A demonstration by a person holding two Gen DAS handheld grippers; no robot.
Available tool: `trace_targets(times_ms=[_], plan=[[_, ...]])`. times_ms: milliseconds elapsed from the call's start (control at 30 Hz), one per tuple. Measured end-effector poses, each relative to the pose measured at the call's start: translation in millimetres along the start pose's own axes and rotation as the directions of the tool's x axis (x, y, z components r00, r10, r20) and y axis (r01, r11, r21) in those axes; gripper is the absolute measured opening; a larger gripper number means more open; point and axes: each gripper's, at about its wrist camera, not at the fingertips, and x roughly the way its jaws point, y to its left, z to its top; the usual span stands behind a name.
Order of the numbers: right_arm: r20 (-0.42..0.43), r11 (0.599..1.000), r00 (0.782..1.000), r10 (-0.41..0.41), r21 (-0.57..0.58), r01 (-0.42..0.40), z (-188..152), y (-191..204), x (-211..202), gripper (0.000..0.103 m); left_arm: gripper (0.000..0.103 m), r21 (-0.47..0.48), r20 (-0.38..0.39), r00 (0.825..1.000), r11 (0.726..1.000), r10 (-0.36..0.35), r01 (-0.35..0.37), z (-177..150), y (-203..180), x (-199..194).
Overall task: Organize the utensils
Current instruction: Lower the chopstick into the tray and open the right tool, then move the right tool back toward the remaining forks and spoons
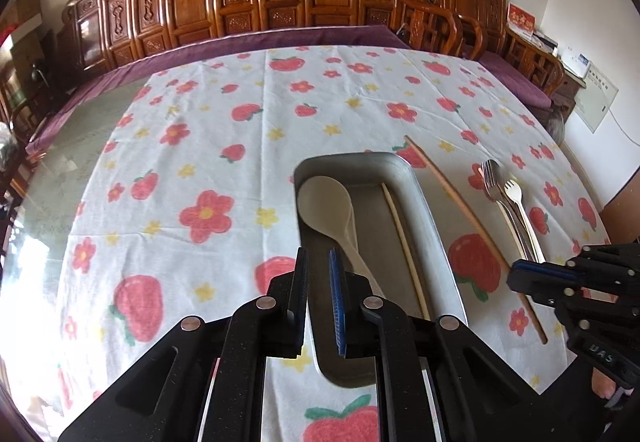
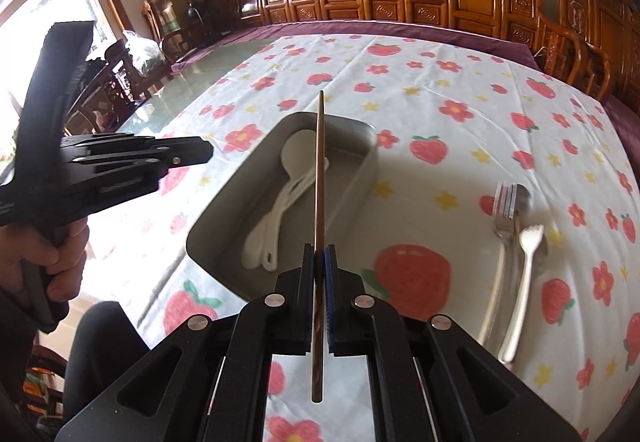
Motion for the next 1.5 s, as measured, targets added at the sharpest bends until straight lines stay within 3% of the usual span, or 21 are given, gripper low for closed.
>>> trace_targets(times_ms=[400, 600, 1000, 1267, 1500], plan=[[-0.038, 0.997, 0.999, 0.031, 0.076, -0.028, 25, 22, 44, 0.006, 0.010, -0.039, 0.052, 0.999, 0.999, 0.008, -0.006, -2, 35, -33], [-0.055, 0.995, 0.998, 0.009, 0.096, -0.004, 34, 25, 65, 0.006, 0.010, -0.037, 0.070, 0.997, 0.999, 0.015, -0.013, -3, 44, -44], [-0.108, 0.997, 0.994, -0.029, 0.068, 0.036, 26, 28, 96, 0.006, 0.010, -0.049, 0.069, 0.997, 0.999, 0.020, -0.016, -9, 55, -49], [-0.045, 0.999, 0.999, -0.031, -0.013, 0.030, 27, 34, 79, 0.007, 0.010, -0.050, 0.057, 0.998, 0.999, 0.021, -0.018, -13, 52, -47], [0.044, 0.998, 0.998, -0.042, -0.047, 0.044, 16, 12, 24, 0.007, 0.010, -0.037, 0.056, 0.998, 0.999, 0.006, -0.004, -17, 29, -46]])
